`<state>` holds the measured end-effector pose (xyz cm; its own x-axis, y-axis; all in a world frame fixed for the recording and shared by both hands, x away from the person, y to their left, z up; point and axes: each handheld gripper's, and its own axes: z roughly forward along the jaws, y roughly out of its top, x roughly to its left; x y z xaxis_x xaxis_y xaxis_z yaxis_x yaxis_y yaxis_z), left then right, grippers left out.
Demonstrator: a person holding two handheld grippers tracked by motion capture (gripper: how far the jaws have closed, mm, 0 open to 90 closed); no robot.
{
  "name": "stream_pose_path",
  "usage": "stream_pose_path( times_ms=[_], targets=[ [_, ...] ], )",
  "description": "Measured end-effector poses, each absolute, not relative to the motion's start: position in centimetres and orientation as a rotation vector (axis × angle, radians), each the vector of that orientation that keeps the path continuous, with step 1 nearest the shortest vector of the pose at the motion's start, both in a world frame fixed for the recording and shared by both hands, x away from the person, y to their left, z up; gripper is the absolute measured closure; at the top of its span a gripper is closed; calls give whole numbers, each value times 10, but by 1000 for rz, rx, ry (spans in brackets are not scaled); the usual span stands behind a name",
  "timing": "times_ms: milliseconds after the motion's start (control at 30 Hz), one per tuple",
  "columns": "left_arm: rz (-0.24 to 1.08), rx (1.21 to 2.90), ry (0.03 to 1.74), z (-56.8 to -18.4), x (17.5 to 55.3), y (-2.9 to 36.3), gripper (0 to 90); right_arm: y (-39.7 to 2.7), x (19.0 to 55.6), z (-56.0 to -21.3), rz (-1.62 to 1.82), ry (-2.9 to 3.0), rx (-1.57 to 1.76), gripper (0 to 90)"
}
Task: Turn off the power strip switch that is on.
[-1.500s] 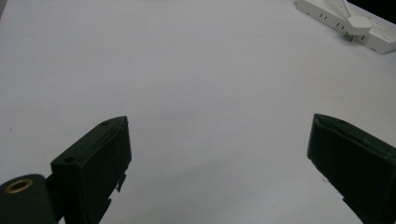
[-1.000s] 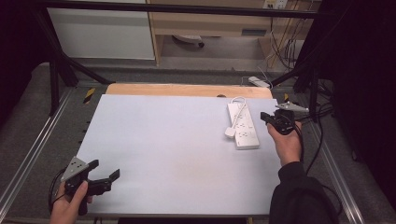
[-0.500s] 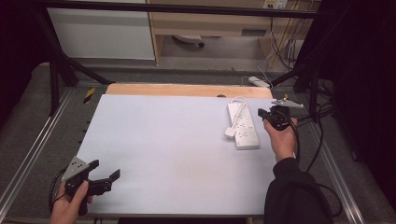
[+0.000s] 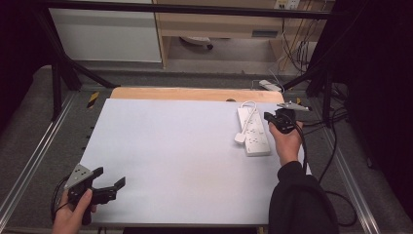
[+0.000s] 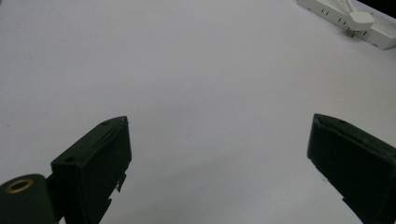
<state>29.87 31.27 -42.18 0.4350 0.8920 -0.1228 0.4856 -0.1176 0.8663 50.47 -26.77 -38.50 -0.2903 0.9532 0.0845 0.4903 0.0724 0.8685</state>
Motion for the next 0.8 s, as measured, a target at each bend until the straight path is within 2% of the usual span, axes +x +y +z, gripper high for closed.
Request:
stream_pose_path(
  times_ms=[800],
  targets=[
    [538,1782,1182,-423,303,308,67,-258,523,-412,1046,1842,1459,900]
  ],
)
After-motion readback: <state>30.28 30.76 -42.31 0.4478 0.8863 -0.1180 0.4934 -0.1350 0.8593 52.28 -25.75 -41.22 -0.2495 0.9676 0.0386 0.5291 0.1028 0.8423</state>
